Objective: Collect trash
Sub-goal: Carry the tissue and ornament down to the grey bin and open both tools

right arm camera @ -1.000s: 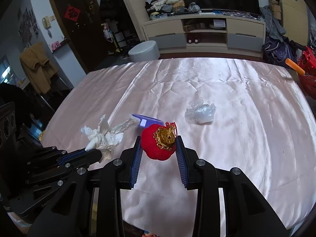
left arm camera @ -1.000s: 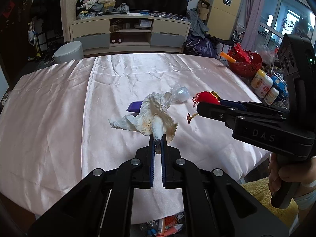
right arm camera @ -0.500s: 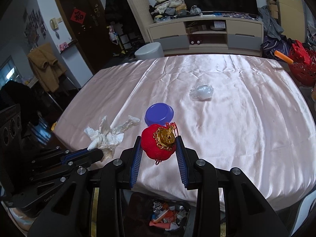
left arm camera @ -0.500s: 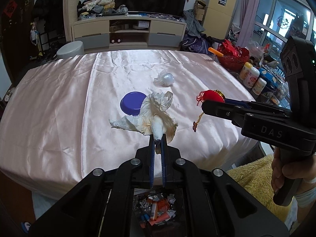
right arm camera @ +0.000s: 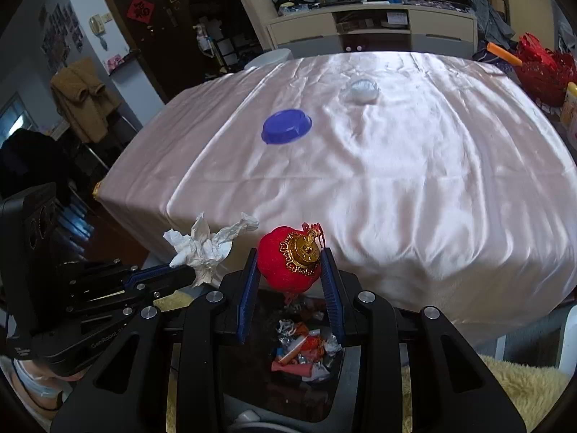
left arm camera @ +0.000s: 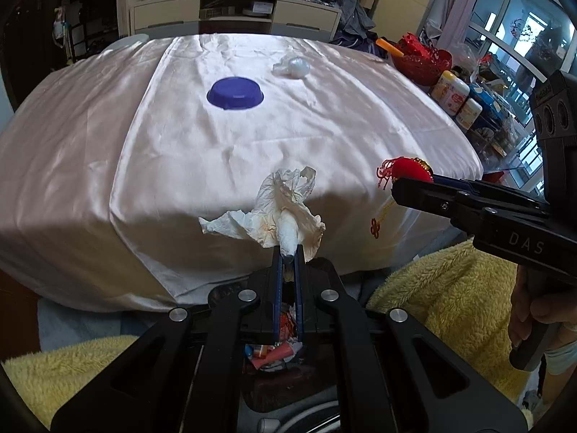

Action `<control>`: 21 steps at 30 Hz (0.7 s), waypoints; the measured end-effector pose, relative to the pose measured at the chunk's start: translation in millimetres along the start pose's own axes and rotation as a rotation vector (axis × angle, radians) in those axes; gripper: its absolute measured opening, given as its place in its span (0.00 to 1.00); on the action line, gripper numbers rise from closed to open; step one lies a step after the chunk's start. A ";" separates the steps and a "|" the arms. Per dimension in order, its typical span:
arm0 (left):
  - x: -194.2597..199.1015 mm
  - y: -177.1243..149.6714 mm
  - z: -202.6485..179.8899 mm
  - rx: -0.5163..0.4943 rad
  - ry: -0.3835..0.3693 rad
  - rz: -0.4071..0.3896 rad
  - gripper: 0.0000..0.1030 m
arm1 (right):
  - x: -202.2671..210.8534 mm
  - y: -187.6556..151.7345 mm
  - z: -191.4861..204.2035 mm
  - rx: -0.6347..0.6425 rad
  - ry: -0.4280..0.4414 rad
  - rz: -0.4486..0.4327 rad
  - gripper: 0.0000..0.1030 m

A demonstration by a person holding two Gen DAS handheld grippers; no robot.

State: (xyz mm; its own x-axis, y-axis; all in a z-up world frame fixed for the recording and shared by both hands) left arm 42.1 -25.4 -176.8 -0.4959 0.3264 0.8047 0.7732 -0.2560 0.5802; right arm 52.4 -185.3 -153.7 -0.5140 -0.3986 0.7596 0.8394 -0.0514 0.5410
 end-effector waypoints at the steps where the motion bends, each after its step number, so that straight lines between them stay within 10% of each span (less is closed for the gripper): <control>1: -3.9 -5.7 -0.2 0.005 -0.003 0.012 0.04 | -3.8 -6.1 -2.1 -0.002 -0.004 0.012 0.34; 21: -61.7 -86.1 2.5 0.052 -0.042 0.183 0.06 | -68.6 -88.7 -25.6 -0.049 -0.045 0.211 0.34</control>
State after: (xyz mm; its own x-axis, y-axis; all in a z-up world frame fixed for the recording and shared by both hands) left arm 7.1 -21.2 -276.6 -0.3287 0.3164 0.8899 0.8689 -0.2679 0.4162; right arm 17.7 -176.9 -263.1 -0.3327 -0.3643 0.8698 0.9362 -0.0166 0.3511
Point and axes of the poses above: each gripper's, at about its wrist camera, not at the fingertips, and x roughly against the way its jaws point, z to its left, y to its top, the point moved 3 cm from there along -x, roughly the way its jaws point, and after that the axes turned 8 degrees about -x, right-handed, at the moved point
